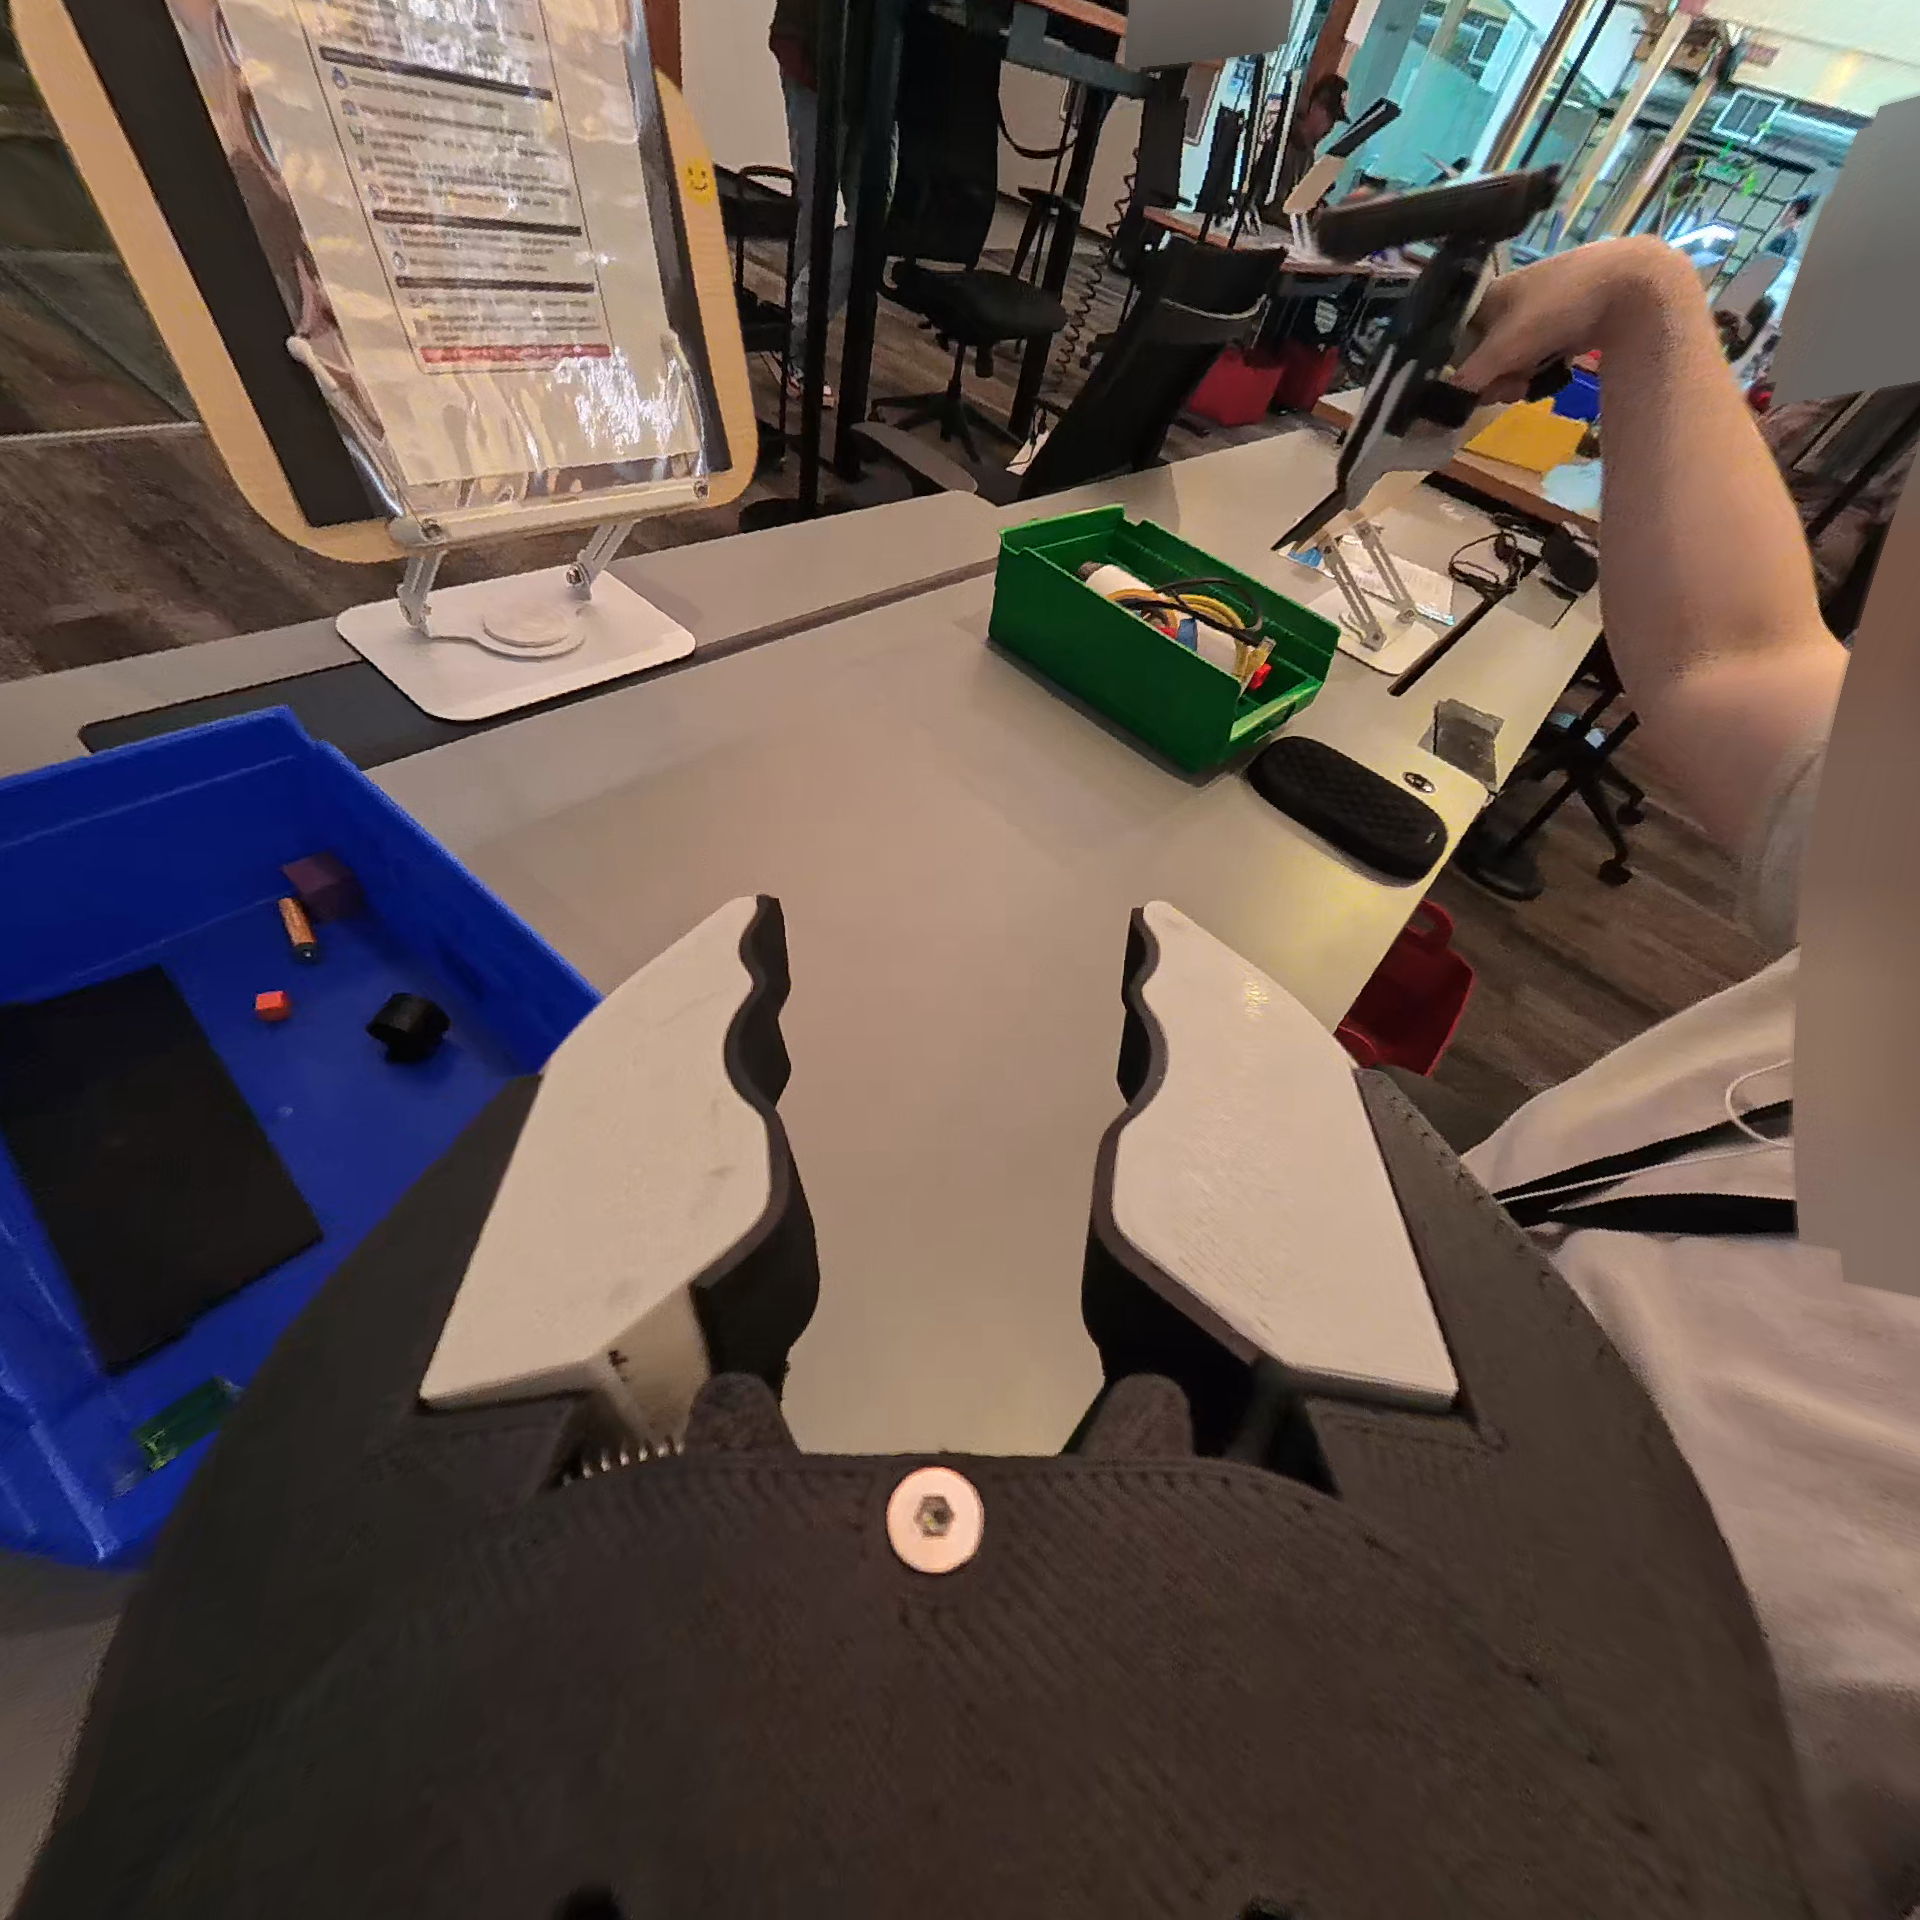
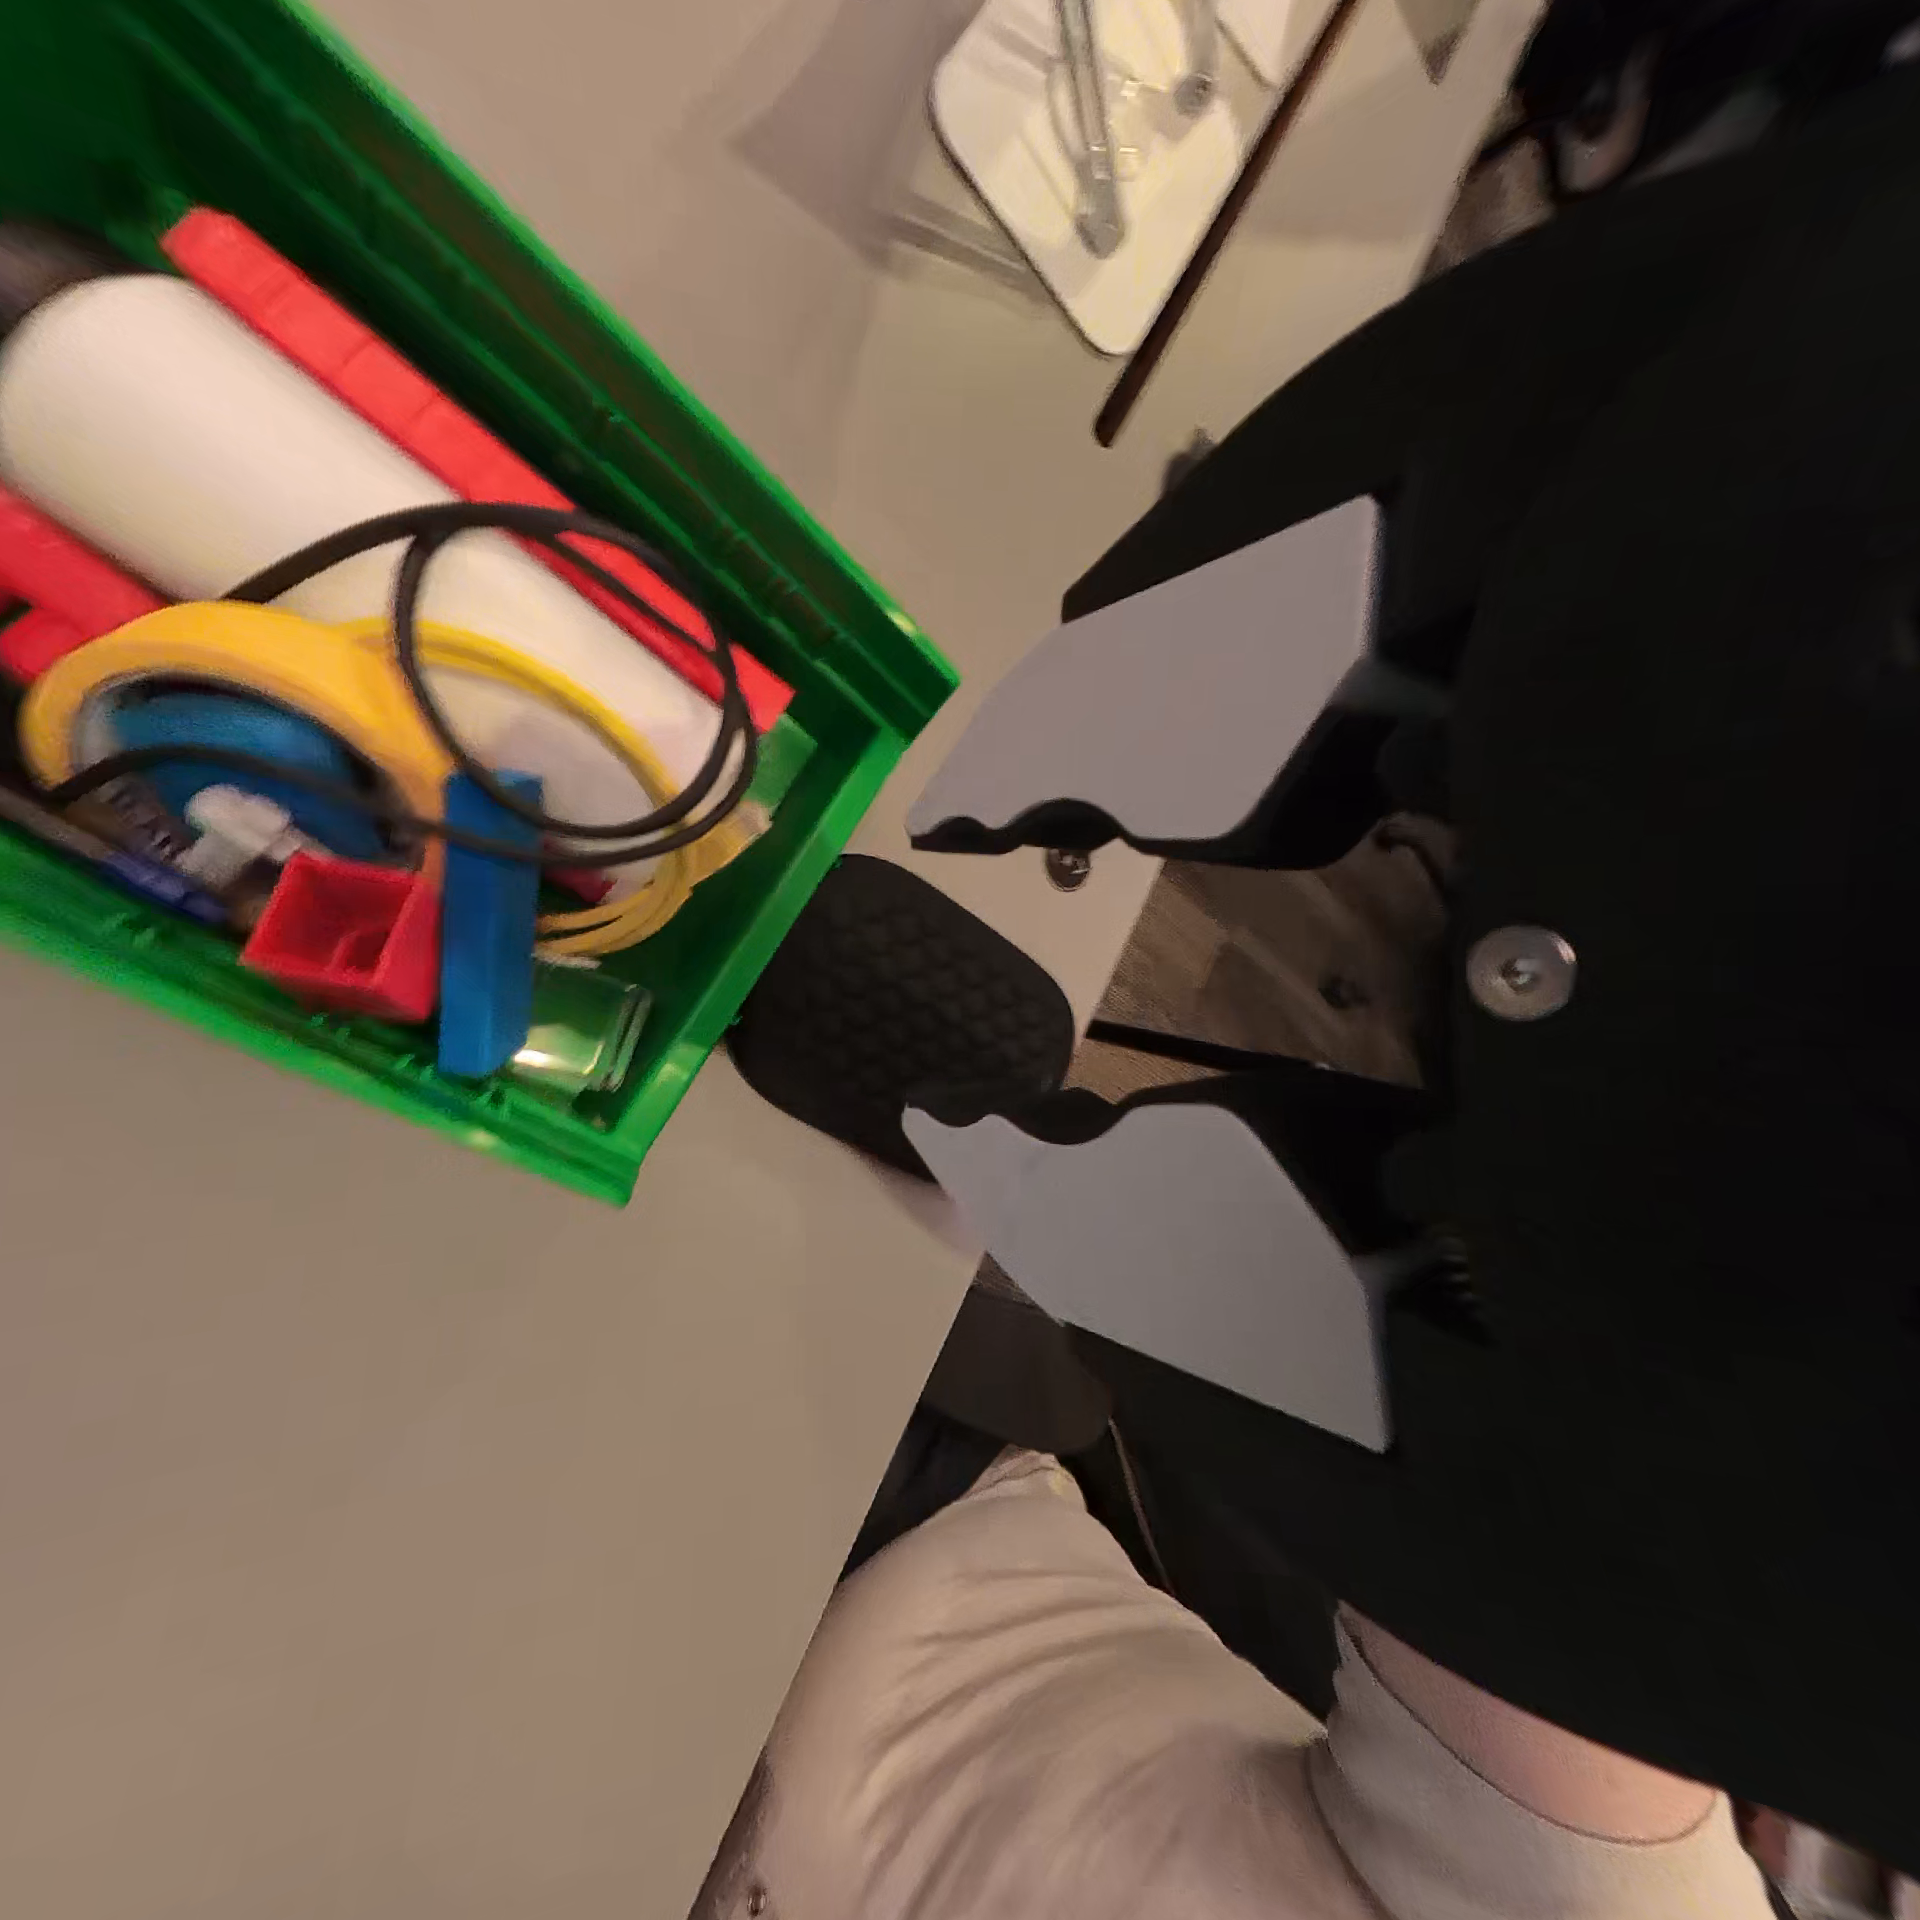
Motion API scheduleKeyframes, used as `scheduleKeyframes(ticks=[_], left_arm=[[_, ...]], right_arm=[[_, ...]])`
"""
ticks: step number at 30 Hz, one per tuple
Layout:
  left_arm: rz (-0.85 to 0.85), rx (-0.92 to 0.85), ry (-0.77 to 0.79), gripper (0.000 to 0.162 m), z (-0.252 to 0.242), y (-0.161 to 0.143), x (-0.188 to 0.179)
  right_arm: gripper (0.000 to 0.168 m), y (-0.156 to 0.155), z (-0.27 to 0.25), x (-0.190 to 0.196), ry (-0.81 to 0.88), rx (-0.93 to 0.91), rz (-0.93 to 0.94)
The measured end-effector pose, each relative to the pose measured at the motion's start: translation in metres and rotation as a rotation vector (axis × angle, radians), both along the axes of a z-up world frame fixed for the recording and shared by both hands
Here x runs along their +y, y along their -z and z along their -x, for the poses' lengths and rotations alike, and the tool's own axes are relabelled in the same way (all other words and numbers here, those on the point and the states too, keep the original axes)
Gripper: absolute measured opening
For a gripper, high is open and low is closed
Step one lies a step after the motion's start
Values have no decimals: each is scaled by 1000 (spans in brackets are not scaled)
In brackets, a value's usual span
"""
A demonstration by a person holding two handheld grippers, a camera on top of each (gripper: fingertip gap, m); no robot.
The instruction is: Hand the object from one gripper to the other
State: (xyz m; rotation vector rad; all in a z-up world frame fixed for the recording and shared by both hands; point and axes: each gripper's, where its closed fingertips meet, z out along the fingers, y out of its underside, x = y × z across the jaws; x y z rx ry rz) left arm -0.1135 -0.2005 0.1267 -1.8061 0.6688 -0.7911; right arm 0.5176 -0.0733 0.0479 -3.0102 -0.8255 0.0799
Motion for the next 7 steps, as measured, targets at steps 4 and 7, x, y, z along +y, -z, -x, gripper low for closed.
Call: scheduleKeyframes(ticks=[4, 7], left_arm=[[20, 56, -62, 61, 13, 18, 23], [26, 210, -175, 59, 35, 40, 55]], right_arm=[[45, -10, 62, 7, -195, 237, -237], [44, -28, 121, 14, -356, 427, -524]])
